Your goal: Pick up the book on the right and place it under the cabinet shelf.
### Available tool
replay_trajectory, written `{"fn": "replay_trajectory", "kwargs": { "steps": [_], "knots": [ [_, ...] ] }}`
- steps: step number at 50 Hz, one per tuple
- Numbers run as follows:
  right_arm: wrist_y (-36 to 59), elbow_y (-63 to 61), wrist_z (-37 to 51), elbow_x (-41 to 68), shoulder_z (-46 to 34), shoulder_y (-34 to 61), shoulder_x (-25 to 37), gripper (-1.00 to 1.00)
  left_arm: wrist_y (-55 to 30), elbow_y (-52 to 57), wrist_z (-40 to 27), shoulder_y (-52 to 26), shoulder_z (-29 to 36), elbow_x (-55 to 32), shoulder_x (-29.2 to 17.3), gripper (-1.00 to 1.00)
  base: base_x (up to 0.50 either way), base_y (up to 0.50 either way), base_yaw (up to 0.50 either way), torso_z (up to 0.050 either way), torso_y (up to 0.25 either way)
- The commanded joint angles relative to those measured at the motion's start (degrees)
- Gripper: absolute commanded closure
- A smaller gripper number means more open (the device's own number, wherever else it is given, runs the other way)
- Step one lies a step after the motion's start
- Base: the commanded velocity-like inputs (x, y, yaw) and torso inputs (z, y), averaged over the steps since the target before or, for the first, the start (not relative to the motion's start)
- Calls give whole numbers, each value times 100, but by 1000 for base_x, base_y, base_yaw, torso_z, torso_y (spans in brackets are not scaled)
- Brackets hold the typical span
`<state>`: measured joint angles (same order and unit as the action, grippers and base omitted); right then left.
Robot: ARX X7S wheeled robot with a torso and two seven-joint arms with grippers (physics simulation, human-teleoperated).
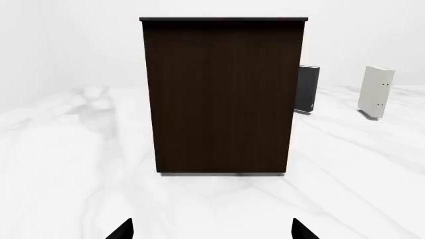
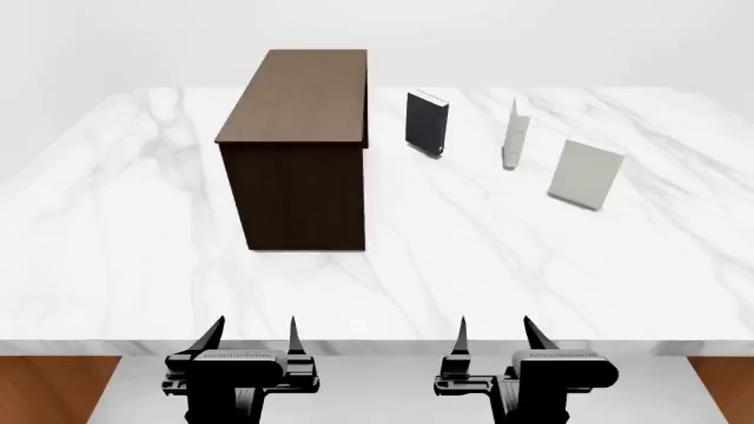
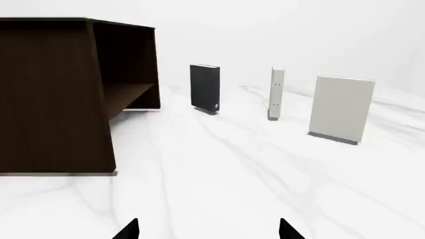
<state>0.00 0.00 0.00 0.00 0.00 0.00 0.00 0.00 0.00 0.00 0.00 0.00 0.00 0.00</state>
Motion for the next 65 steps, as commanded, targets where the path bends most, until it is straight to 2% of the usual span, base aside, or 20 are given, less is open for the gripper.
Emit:
{"fn": "replay_trajectory", "kwargs": {
  "steps": [1,15,30,37,44,65],
  "knots": [
    [55,-62,93,132,-110,11,85,-100,-90,130,-92,13,104,-137,-83,-100,0,0,0,0,0],
    [1806,-1935,180,355,-334,543,447,-100,-2246,2288,-385,-527,394,-426,-347,-100,0,0,0,0,0],
    [2942,-2898,230,564,-334,1281,701,-100,-3636,3204,-571,-1562,520,-584,-516,-100,0,0,0,0,0],
    [3436,-3340,281,645,-330,1556,780,-100,-4112,3530,-640,-1898,619,-609,-594,-100,0,-50,0,0,0],
    [3824,-3721,334,702,-354,1677,843,-100,-4346,3718,-665,-2020,590,-720,-635,-100,0,-473,0,0,0],
    [4334,-4124,412,839,-458,1949,956,-100,-4592,3820,-734,-2309,561,-906,-754,-100,11,-486,0,0,0]
  ]
}}
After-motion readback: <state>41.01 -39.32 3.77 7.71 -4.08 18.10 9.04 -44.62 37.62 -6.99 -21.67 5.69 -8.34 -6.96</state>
